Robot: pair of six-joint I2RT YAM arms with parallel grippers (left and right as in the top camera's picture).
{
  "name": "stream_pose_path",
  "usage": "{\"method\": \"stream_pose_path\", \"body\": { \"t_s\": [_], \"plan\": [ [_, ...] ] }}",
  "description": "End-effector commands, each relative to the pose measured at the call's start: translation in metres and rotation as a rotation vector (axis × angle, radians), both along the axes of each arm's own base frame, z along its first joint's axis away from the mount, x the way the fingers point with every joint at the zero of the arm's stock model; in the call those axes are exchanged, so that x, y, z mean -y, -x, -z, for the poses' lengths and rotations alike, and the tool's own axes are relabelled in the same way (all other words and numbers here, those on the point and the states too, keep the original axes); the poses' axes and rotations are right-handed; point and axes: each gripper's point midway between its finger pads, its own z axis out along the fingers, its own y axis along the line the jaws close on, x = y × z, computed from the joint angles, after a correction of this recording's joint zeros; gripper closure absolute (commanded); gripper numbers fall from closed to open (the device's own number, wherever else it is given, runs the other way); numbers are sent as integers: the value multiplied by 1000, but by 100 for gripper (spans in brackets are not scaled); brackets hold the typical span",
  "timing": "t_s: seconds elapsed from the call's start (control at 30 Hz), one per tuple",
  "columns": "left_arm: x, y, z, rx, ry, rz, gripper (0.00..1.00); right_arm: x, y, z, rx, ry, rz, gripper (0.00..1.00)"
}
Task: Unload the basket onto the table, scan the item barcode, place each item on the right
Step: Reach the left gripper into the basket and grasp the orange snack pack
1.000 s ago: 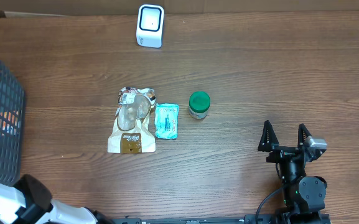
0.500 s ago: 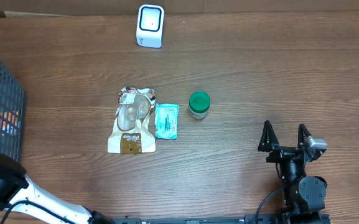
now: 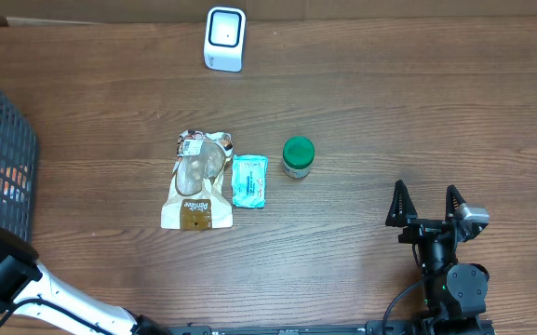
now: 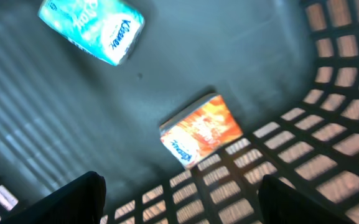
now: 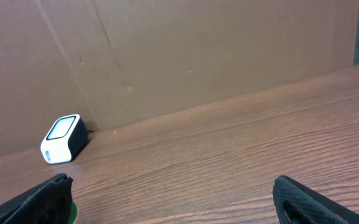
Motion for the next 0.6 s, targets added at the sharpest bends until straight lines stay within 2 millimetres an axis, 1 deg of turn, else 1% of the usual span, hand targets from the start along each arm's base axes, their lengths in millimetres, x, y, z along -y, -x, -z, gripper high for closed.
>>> {"method": "stream_pose_path", "body": {
  "t_s": [0.0, 0.13, 0.17, 0.2, 0.33, 0.47, 0.57],
  "plan": [
    [-4, 5, 20, -38, 0, 31, 19, 0, 0, 2, 2, 3, 2, 0],
    [-6, 1, 35, -35, -9, 69, 16, 0, 0, 2, 2, 3, 2, 0],
    [-7, 1, 43, -38, -11, 86, 16, 0, 0, 2, 2, 3, 2, 0],
    [-7, 1, 46, -39, -12, 92, 16, 0, 0, 2, 2, 3, 2, 0],
    [-8, -1, 66, -36, -3, 94, 20, 0, 0, 2, 2, 3, 2, 0],
    [2, -11, 83, 23, 38, 137, 21, 0, 0, 2, 2, 3, 2, 0],
    [8, -13, 95, 41, 66, 153, 20, 0, 0, 2, 2, 3, 2, 0]
  ]
}}
